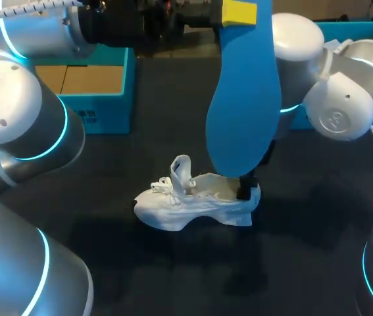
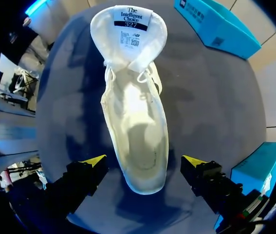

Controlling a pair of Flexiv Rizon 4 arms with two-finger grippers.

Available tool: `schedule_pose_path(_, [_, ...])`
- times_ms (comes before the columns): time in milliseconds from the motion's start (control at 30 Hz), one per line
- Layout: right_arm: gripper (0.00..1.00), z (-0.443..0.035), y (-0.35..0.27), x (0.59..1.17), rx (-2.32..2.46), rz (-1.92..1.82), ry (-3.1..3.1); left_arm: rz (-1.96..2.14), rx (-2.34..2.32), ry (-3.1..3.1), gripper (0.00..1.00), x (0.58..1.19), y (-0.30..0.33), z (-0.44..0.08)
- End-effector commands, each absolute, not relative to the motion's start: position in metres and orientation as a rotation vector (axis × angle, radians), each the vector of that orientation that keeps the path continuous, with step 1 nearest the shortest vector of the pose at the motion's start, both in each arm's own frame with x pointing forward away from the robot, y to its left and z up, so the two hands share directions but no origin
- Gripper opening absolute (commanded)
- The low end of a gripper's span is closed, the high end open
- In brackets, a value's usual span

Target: Take the shoe out of the shoebox, open the shoe tongue, remove and reinsert the insole, then place the shoe into the shoebox

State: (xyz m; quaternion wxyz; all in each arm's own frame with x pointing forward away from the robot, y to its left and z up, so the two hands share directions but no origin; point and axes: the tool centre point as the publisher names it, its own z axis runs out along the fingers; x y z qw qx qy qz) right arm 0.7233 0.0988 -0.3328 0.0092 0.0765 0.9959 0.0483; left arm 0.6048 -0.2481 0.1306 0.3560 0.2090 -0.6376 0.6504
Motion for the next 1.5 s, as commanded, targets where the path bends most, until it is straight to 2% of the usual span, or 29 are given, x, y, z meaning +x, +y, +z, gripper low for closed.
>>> schedule_pose_path(33, [1.00,-0.333,0.108,0.733,0.219,0.121,3.115,1.682,0.539,-1.646,0.00,0.605,-0.248,0.130])
schedule_pose_path(467, [1.00,-0.348,0.135,0.771,0.069,0.114,3.157,1.682,0.539,-1.646,0.00,0.605,-0.248,0.130])
schedule_pose_path(933, [1.00,-0.374,0.151,0.773,0.032,0.101,3.210,1.682,0.539,-1.646,0.00,0.605,-0.248,0.130])
schedule_pose_path(967, [0.95,-0.375,0.151,0.772,0.034,0.101,3.214,1.682,0.539,-1.646,0.00,0.605,-0.248,0.130])
schedule_pose_path(1067, [0.64,-0.379,0.152,0.769,0.040,0.090,3.227,1.682,0.539,-1.646,0.00,0.605,-0.248,0.130])
schedule_pose_path(1133, [0.53,-0.382,0.152,0.767,0.049,0.094,3.237,1.682,0.539,-1.646,0.00,0.605,-0.248,0.130])
schedule_pose_path(1233, [0.45,-0.385,0.152,0.763,0.053,0.097,3.248,1.682,0.539,-1.646,0.00,0.605,-0.248,0.130])
schedule_pose_path(1300, [0.33,-0.385,0.153,0.760,0.046,0.105,3.259,1.682,0.539,-1.646,0.00,0.605,-0.248,0.130])
schedule_pose_path(1333, [0.25,-0.386,0.153,0.759,0.044,0.103,3.269,1.682,0.539,-1.646,0.00,0.605,-0.248,0.130])
schedule_pose_path(1400, [0.03,-0.388,0.154,0.757,0.042,0.105,3.286,1.682,0.539,-1.646,0.00,0.605,-0.248,0.130])
schedule_pose_path(1433, [0.00,-0.389,0.154,0.756,0.047,0.101,3.296,1.682,0.539,-1.646,0.00,0.605,-0.248,0.130])
schedule_pose_path(1500, [0.00,-0.390,0.154,0.753,0.061,0.107,3.298,1.682,0.539,-1.646,0.00,0.605,-0.248,0.130])
